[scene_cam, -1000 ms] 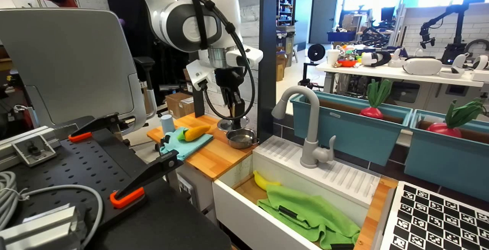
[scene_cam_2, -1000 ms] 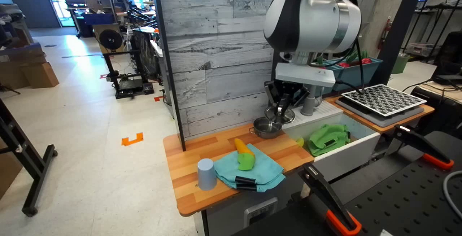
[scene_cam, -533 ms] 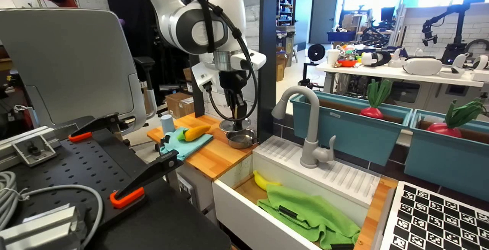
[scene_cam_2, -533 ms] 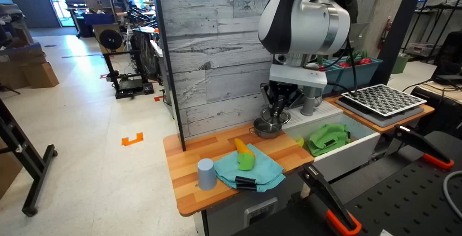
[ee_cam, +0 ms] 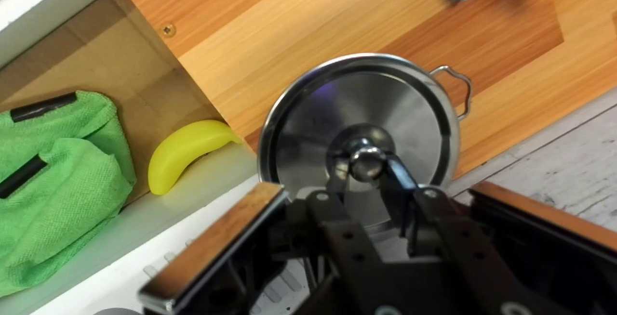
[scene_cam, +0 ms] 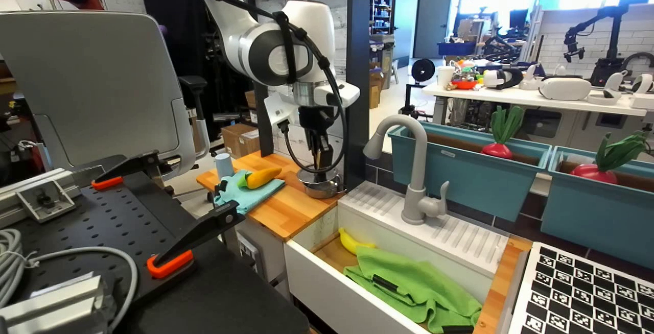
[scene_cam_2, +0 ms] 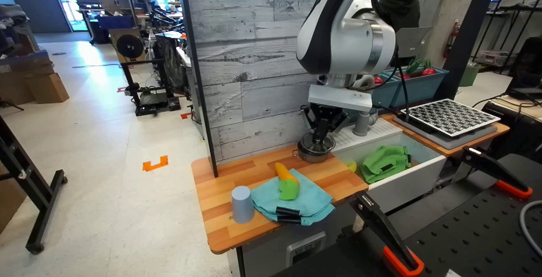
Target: Pick the lid and put it on the pot
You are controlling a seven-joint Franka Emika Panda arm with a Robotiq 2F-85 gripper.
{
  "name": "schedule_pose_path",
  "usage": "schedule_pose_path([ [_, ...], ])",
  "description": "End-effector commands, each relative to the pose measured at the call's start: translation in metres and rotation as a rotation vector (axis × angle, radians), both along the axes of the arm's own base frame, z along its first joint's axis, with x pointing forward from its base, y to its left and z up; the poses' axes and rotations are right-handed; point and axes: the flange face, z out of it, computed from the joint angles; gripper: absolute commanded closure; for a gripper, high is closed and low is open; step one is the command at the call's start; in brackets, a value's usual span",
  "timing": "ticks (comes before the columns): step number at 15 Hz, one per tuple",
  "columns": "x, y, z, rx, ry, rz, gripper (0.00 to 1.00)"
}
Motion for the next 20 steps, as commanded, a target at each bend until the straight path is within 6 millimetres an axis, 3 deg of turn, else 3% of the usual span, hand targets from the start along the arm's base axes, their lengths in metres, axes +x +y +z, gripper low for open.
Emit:
schedule_pose_path([
  [1, 0.013, 0.003, -0.009, -0.016, 0.023, -0.012, 0.94],
  [16, 0.028, 0.004, -0.027, -0.033, 0.049, -0.058, 0.94],
  [17, 0.028, 0.005, -0.027, -0.031, 0.050, -0.059, 0.53],
  [18, 0.028, 0.005, -0.027, -0.030, 0.050, -0.060, 0.52],
  [20, 0.028, 0.006, -0.027, -0.028, 0.048, -0.062, 0.38],
])
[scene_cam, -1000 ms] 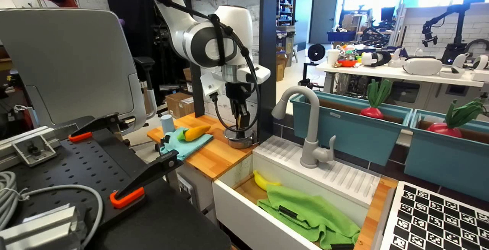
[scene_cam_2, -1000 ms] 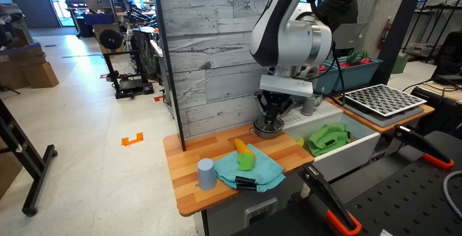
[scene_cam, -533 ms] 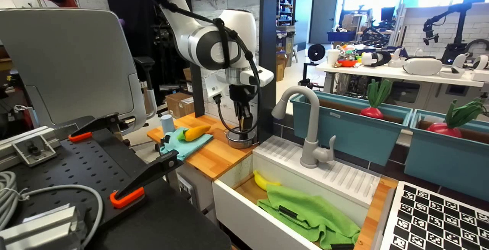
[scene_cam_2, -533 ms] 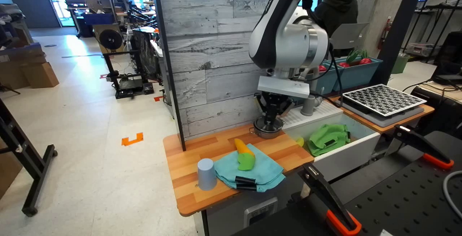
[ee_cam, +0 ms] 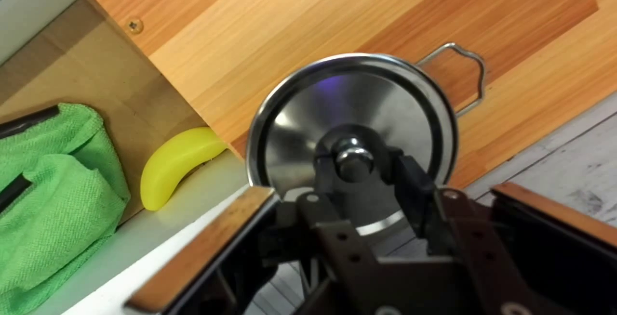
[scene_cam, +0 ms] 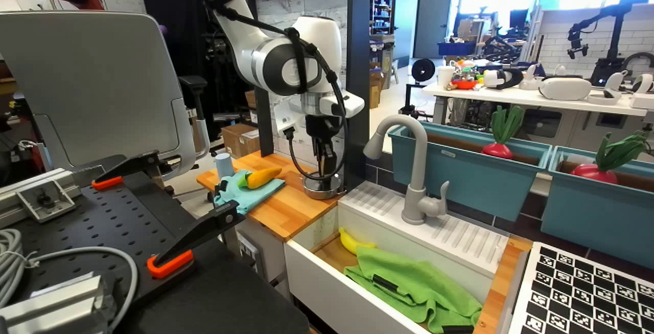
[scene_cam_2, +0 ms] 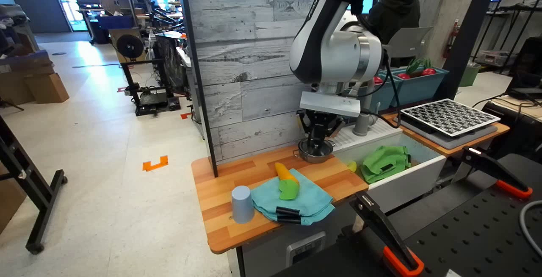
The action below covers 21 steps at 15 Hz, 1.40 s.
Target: Pick the lid and put it on the pot
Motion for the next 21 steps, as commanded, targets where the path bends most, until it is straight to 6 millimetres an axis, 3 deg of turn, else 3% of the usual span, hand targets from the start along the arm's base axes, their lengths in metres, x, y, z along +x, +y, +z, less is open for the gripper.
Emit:
schedule_pose_path([
  [1, 0.008, 0.004, -0.002, -0.017, 0.012, 0.005, 0.30],
  [5, 0.008, 0.006, -0.003, -0.017, 0.012, 0.008, 0.01],
  [13, -0.002, 0.012, 0.009, 0.000, 0.001, 0.038, 0.00],
  [21, -0.062, 0.041, 0.058, -0.032, -0.087, 0.248, 0.00],
])
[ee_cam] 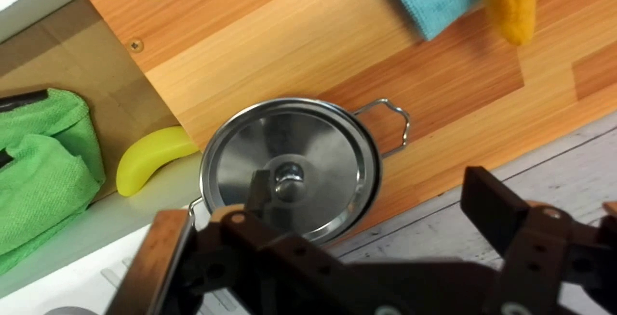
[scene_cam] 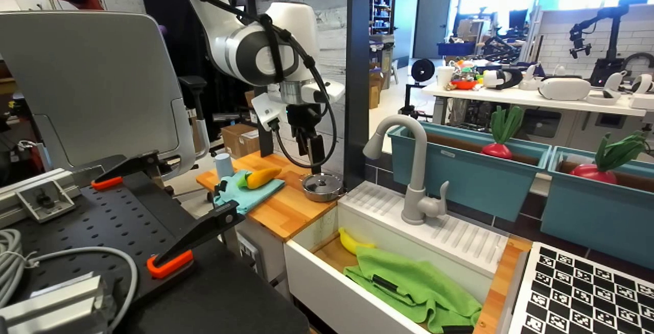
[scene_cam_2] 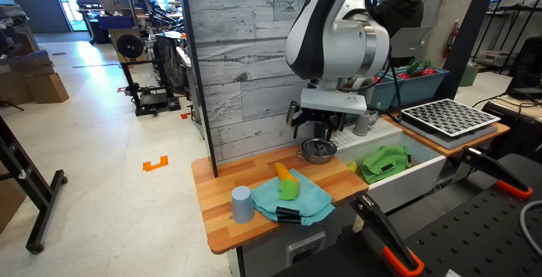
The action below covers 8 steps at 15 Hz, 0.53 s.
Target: Pick the lid and put it on the pot
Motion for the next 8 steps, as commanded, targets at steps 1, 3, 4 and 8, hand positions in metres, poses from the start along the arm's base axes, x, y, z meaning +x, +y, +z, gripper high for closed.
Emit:
schedule_pose_path([
  [1, -0.039, 0.017, 0.033, -0.032, -0.019, 0.113, 0.00],
  [3, -0.024, 0.013, 0.018, -0.017, -0.007, 0.071, 0.00],
  [4, -0.029, 0.017, 0.022, -0.017, -0.004, 0.081, 0.00],
  [8, -0.034, 0.018, 0.026, -0.018, 0.000, 0.089, 0.00],
])
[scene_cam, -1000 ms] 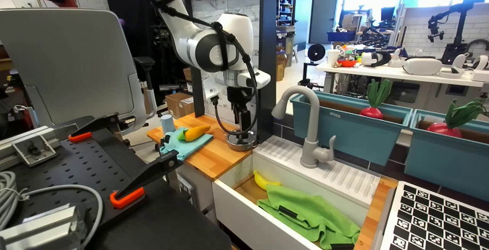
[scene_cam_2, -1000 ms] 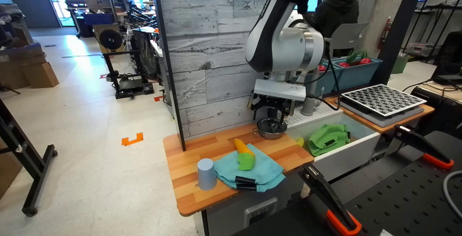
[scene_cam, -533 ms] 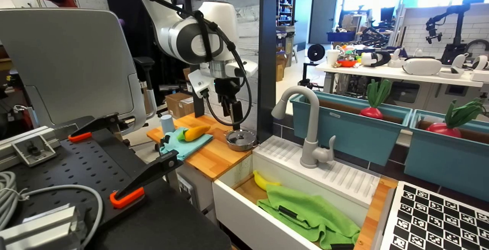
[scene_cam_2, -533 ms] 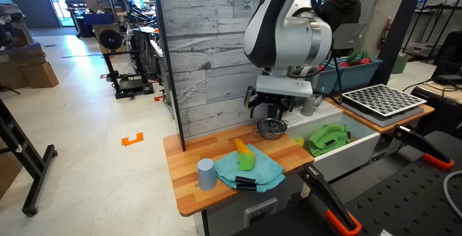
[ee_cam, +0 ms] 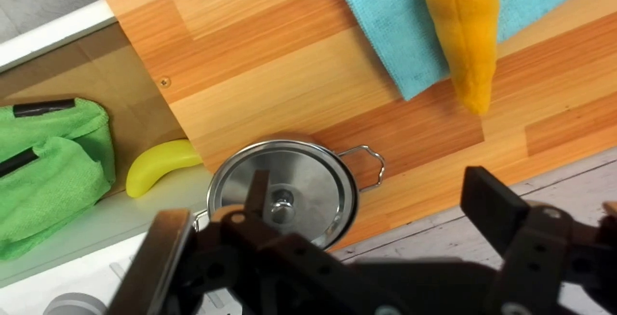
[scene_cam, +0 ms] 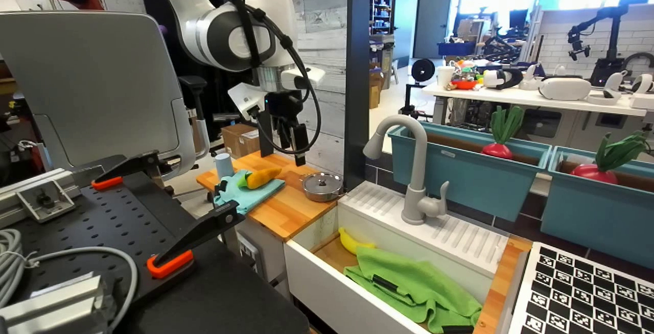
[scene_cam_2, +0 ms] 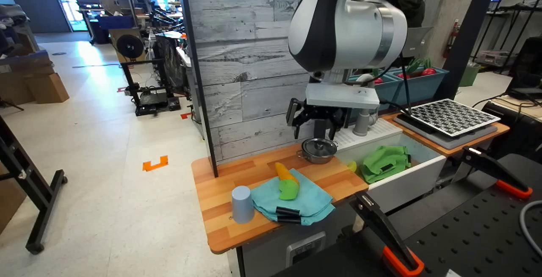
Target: Pick the lid and put it on the pot
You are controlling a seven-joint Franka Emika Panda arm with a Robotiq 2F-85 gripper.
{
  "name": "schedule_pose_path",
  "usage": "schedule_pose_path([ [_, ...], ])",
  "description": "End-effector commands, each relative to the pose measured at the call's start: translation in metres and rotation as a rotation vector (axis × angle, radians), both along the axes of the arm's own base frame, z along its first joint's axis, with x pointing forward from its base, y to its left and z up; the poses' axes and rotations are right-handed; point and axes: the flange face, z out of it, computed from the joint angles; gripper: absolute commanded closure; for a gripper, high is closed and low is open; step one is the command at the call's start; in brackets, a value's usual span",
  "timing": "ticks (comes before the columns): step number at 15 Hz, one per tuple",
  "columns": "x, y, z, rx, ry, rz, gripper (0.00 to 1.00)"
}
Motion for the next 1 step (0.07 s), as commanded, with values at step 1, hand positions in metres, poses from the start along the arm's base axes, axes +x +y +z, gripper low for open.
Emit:
schedule_pose_path([
  [1, 0.0004, 0.0001, 0.0001, 0.000, 0.001, 0.001, 0.00],
])
